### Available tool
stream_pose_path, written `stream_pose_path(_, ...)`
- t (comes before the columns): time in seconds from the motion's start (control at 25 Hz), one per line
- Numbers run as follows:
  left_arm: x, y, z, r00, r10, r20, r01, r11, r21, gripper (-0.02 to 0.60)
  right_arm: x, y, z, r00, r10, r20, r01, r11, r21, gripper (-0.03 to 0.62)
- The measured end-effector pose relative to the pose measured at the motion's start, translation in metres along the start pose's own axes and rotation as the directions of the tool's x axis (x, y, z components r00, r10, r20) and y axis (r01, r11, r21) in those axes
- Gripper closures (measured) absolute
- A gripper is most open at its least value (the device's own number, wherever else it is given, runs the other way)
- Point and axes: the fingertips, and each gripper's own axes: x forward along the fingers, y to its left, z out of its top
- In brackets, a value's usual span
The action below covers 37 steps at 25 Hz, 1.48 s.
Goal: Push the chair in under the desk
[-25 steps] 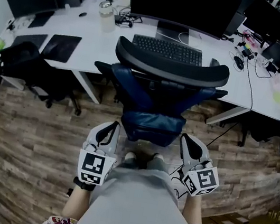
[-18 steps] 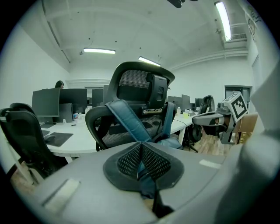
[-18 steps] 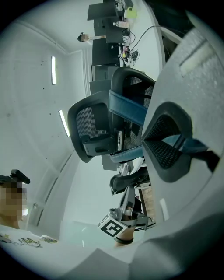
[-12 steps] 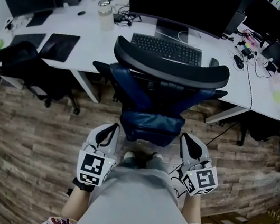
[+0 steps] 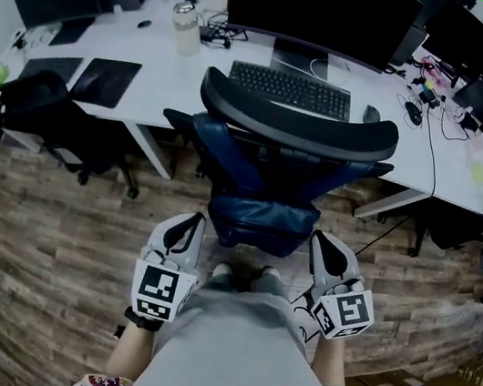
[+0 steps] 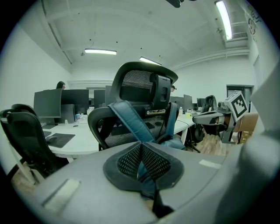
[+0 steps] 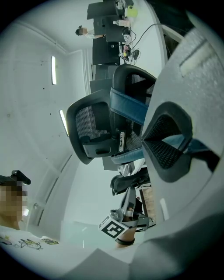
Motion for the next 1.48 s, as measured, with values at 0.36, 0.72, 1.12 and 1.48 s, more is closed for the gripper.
stream_pose_path(0.36, 0.0, 0.0, 0.001, 1.0, -0.003, -0.001, 0.003, 1.0, 0.02, 0.571, 0.002, -0.001, 0.002, 1.0, 0.001, 0.006, -0.001, 1.0, -0.002, 0.594)
stream_pose_path(0.72, -0.003, 0.003, -0.001, 1.0, 0.008, 0.001, -0.008, 1.0, 0.021, 0.571, 0.003, 0.003, -0.001, 1.0, 0.0, 0.001, 0.0, 1.0, -0.003, 0.594)
stream_pose_path(1.12, -0.007, 0.005, -0.001, 1.0, 0.014, 0.003, -0.014, 1.0, 0.024, 0.571, 0.0, 0.004, 0.001, 1.0, -0.013, 0.006, 0.013, 1.0, 0.003, 0.593)
stream_pose_path(1.48, -0.009, 0.003, -0.003, 1.0, 0.013, 0.003, -0.013, 0.999, 0.029, 0.571, -0.004, 0.004, -0.002, 1.0, -0.018, 0.01, 0.017, 1.0, 0.013, 0.594)
